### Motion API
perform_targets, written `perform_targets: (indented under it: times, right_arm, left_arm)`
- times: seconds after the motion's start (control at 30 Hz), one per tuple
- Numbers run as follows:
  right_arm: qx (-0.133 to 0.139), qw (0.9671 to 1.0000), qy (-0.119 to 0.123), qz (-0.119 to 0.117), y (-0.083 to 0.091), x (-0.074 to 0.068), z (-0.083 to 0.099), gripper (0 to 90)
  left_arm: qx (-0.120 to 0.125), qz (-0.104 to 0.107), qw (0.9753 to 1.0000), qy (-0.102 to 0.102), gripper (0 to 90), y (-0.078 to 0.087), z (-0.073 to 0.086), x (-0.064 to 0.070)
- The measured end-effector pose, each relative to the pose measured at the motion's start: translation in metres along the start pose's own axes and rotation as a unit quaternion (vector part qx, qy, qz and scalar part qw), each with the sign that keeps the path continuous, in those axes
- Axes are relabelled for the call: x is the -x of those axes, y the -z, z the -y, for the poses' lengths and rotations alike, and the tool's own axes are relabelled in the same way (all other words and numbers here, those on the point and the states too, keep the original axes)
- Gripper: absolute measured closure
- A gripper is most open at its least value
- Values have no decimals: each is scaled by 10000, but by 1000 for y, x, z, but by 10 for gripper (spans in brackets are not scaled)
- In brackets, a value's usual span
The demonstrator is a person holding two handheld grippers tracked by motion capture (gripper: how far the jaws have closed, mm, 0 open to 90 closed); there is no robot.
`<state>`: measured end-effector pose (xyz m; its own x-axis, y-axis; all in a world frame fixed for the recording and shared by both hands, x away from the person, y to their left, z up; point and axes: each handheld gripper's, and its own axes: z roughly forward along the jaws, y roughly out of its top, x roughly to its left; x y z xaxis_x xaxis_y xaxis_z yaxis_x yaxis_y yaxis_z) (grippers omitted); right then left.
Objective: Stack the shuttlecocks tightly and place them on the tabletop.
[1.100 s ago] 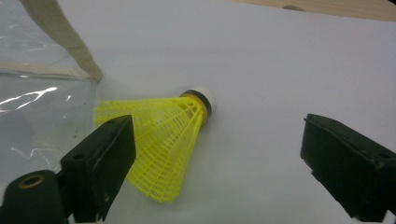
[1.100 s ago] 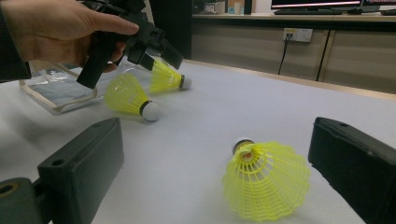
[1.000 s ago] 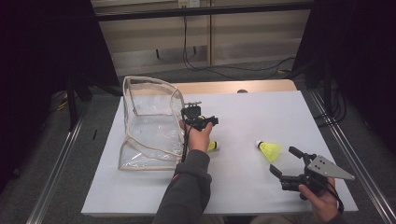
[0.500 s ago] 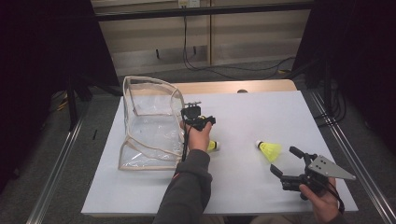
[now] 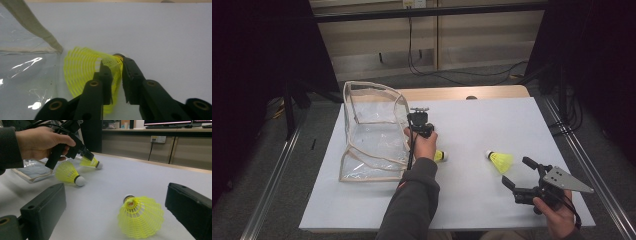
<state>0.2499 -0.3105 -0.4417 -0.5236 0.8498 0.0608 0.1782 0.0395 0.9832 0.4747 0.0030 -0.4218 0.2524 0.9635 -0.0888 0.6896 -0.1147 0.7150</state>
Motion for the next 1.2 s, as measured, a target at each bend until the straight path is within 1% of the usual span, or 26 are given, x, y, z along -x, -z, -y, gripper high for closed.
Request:
perform_targets:
  times: [0.1,0.13,0.17,0.27,0.3,0.33,0.37,0.4,0.43,0.47,0.5,0.53,0.57,0.63,0.7,0.73,0.77,0.8,0.83,0.87,0.9,0.93,1.0,1.03,1.17,1.2]
  right_arm:
    - [10,10000,6,7,0,0,0,29]
    - [5,10000,1,-2,0,1,0,29]
    - [-13,10000,1,-5,0,1,0,29]
    - [-2,10000,10,6,0,0,0,29]
    - [-4,10000,28,10,0,0,0,29]
    - [-5,10000,18,11,0,0,0,29]
    - [-9,10000,6,15,0,0,0,29]
    - [-9,10000,6,15,0,0,0,29]
    - [-11,10000,-1,14,0,0,0,29]
    - [-11,10000,-1,14,0,0,0,29]
    - [-14,10000,12,6,0,0,1,29]
    - [-14,10000,17,9,0,0,1,29]
    - [-14,10000,17,9,0,0,1,29]
    - [-10,10000,16,14,0,0,1,29]
    - [-10,10000,17,18,0,0,1,29]
    - [-9,10000,14,14,0,0,1,29]
    - [-19,10000,25,18,0,0,1,29]
    - [-19,10000,25,18,0,0,1,29]
    - [-19,10000,31,12,-1,0,1,29]
    - [-19,10000,31,12,-1,0,1,29]
    - [-16,10000,21,8,0,0,1,29]
    - [-16,10000,21,8,0,0,1,29]
    - [-16,10000,21,12,0,0,1,29]
    - [-18,10000,17,10,0,0,1,29]
    - [-21,10000,26,-4,0,0,1,29]
    - [-8,10000,40,4,-1,0,1,29]
  left_arm:
    - [-11,35,10000,-12,858,0,0,1]
    - [24,23,10000,-41,858,0,0,2]
    - [18,56,10000,-69,869,1,0,2]
    - [19,182,9998,-30,876,2,-1,3]
    - [-9,240,9997,-72,883,4,-1,3]
    - [15,275,9996,-75,883,4,-1,4]
    - [-43,424,9991,-51,886,6,-2,5]
    - [-43,424,9991,-51,888,6,-2,5]
    - [-87,533,9985,-112,888,7,-2,7]
    - [-87,533,9985,-112,888,7,-2,7]
    - [-120,601,9980,-175,888,9,-2,10]
    - [-151,636,9977,-196,888,9,-2,10]
    - [-151,636,9977,-196,888,9,-2,10]
    - [-170,699,9972,-213,888,11,-2,11]
    - [-181,735,9966,-312,888,13,-2,12]
    - [-179,757,9964,-329,888,14,-3,13]
    - [-190,833,9956,-372,888,16,-3,15]
    - [-190,833,9956,-372,888,16,-3,15]
    - [-219,888,9950,-410,888,17,-3,16]
    - [-219,888,9950,-410,888,17,-3,16]
    - [-264,937,9942,-451,887,17,-3,17]
    - [-264,937,9942,-451,887,17,-3,17]
    - [-327,987,9934,-481,887,18,-2,19]
    - [-385,1043,9924,-524,886,19,-2,20]
    - [-396,1071,9917,-588,884,20,-1,23]
    - [-403,1108,9912,-598,884,20,-1,23]
